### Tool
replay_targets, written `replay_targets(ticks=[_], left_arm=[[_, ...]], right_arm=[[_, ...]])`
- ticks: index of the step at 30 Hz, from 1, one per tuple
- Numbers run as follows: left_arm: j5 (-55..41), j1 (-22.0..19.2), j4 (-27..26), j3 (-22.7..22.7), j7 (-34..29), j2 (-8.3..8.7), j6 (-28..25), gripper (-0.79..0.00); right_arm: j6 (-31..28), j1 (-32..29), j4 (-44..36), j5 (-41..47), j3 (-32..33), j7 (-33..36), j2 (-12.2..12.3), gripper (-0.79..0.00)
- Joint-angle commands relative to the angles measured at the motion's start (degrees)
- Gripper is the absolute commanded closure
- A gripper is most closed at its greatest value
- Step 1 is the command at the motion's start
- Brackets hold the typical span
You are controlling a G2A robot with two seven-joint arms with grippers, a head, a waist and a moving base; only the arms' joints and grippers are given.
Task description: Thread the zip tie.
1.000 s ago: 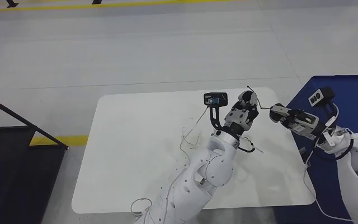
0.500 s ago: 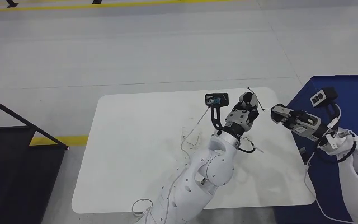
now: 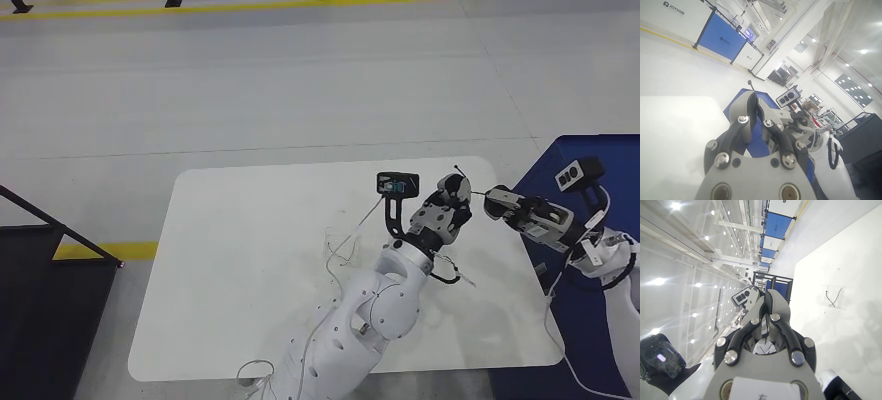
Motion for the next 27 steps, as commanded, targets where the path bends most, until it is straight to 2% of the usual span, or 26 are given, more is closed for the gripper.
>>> replay_targets(ticks=[1, 3, 4, 5, 6, 7, 12, 17, 23, 25, 27], left_arm=[[-0.2, 0.2, -0.2, -0.3, 0.4, -0.06, 0.2, 0.000], [0.0, 0.4, -0.3, -0.5, 0.8, -0.12, 0.8, 0.000], [0.0, 0.4, -0.3, -0.5, 0.7, -0.16, 0.8, -0.071], [0.0, 0.4, -0.3, -0.5, 0.6, -0.19, 0.8, -0.262], [0.1, 0.4, -0.3, -0.5, 0.6, -0.22, 0.9, -0.363], [0.1, 0.5, -0.4, -0.6, 0.5, -0.26, 0.9, -0.785], [-0.3, 0.8, -0.9, -0.7, 0.7, -0.23, 0.4, -0.785], [1.0, 1.6, -2.3, -1.6, 2.4, 0.15, -1.4, -0.785], [11.5, 4.1, -4.2, -4.4, 10.9, 1.59, -5.9, -0.785], [15.4, 4.6, -4.1, -5.3, 12.9, 2.03, -5.8, -0.785], [15.4, 4.6, -4.1, -5.3, 12.9, 2.03, -5.8, -0.785]], right_arm=[[0.2, 0.0, 0.0, 0.1, 0.0, 0.1, 0.0, 0.000], [0.5, -0.1, 0.0, 0.2, -0.1, 0.2, 0.1, 0.000], [0.7, -0.1, 0.0, 0.4, -0.1, 0.3, 0.1, 0.000], [1.0, -0.1, 0.1, 0.6, -0.1, 0.4, 0.1, 0.000], [1.4, -0.1, 0.2, 1.0, -0.2, 0.6, 0.1, 0.000], [2.0, 0.0, 0.3, 1.6, -0.3, 1.0, 0.1, 0.000], [4.1, 0.5, 0.7, 3.3, -0.4, 2.7, 0.3, 0.000], [8.6, 1.7, 2.3, 7.1, -0.4, 2.9, 0.4, 0.000], [14.9, 5.0, 6.8, 12.5, 0.0, 1.5, 0.6, 0.000], [19.8, 6.4, 8.5, 15.4, -0.1, 1.9, 0.8, 0.000], [20.9, 7.2, 8.8, 16.0, -0.1, 2.2, 0.9, 0.000]])
